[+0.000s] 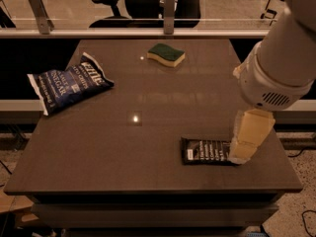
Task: Move rxbar chocolate near sponge
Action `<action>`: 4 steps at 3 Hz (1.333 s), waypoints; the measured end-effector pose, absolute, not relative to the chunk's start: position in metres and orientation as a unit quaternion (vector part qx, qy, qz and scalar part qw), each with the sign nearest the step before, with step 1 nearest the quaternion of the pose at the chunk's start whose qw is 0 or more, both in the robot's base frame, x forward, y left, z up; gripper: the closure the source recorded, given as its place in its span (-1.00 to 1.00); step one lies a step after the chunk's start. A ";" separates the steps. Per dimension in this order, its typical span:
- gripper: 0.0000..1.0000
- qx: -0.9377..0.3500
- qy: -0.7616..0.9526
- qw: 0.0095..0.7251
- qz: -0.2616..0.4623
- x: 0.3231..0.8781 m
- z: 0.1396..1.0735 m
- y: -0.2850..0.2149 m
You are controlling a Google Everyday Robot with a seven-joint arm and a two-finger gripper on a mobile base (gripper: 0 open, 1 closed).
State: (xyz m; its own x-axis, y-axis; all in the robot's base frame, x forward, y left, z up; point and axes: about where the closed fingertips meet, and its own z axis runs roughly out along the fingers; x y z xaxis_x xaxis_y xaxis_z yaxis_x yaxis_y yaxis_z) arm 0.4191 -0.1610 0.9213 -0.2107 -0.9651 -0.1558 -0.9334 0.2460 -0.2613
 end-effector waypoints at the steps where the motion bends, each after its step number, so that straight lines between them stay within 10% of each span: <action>1: -1.00 -0.611 0.778 0.135 -0.061 0.420 0.895 -0.161; 4: -1.00 -0.639 0.762 0.076 -0.068 0.412 0.840 -0.146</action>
Offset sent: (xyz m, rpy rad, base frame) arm -0.0085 0.0059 -0.0707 -0.0908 0.0421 -0.0001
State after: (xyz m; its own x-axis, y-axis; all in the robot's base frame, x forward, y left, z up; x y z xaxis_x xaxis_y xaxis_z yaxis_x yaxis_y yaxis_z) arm 0.4120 -0.1456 0.8404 -0.1705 -0.9849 -0.0286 -0.9641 0.1728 -0.2016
